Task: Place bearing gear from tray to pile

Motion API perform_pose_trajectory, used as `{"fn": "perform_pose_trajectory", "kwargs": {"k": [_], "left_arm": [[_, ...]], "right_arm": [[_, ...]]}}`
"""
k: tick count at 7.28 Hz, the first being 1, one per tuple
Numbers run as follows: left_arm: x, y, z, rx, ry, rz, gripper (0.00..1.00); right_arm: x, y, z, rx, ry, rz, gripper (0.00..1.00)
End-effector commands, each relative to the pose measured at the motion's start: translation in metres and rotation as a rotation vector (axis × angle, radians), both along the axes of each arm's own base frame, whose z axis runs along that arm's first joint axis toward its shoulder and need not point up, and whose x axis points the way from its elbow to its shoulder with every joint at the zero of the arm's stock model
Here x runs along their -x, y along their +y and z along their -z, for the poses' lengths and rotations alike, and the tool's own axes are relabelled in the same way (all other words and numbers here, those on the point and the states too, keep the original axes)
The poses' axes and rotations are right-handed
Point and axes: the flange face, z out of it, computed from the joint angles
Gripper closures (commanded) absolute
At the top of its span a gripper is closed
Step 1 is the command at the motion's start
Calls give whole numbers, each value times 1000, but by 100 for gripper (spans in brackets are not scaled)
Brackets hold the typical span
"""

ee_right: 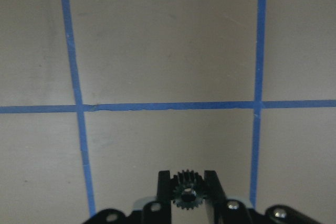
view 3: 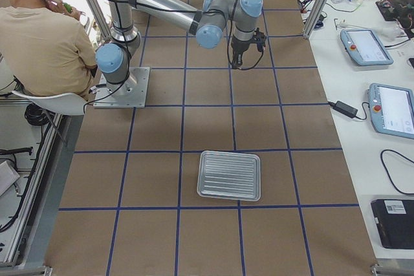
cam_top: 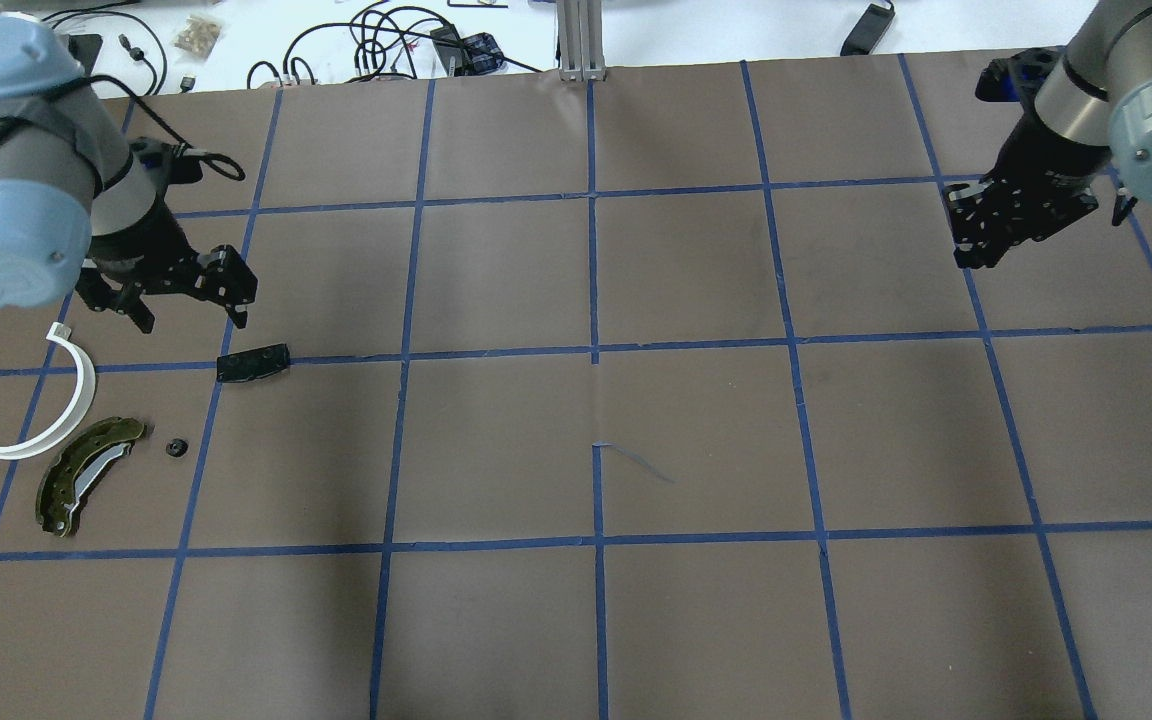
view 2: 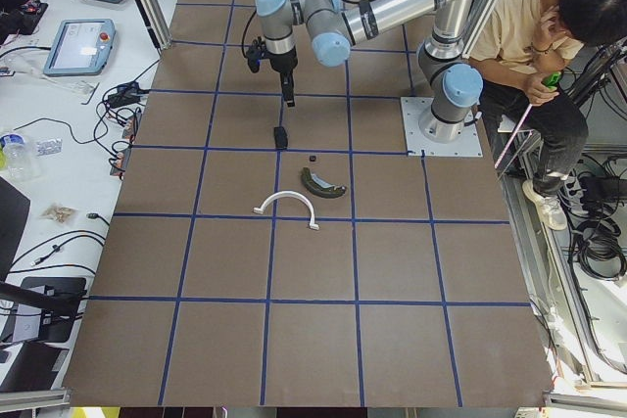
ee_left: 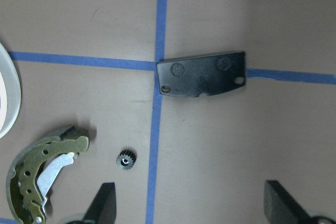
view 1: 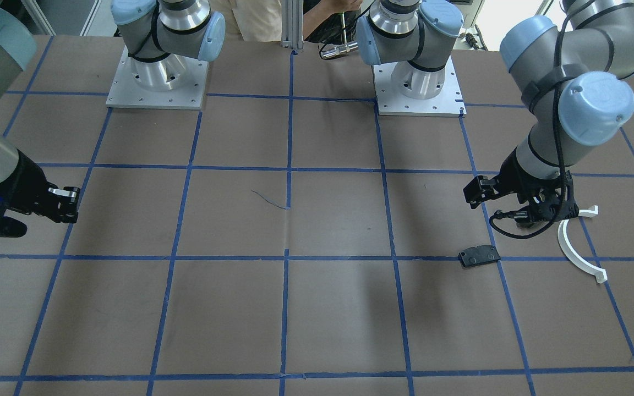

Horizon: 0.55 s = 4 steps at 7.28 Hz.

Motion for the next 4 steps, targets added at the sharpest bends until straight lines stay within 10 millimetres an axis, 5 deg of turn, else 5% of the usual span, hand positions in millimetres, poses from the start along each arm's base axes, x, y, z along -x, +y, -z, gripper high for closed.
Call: {"fn": "perform_pose_trajectory", "kwargs": {"k": [1,4], "left_arm": [[87,1,-87,75,4,124,0],[120,33,-122,158,129,73,0]], "right_arm": [[-93,18,-4,5,-23,79,100],[-236,47,23,1,-7,150,100]]}}
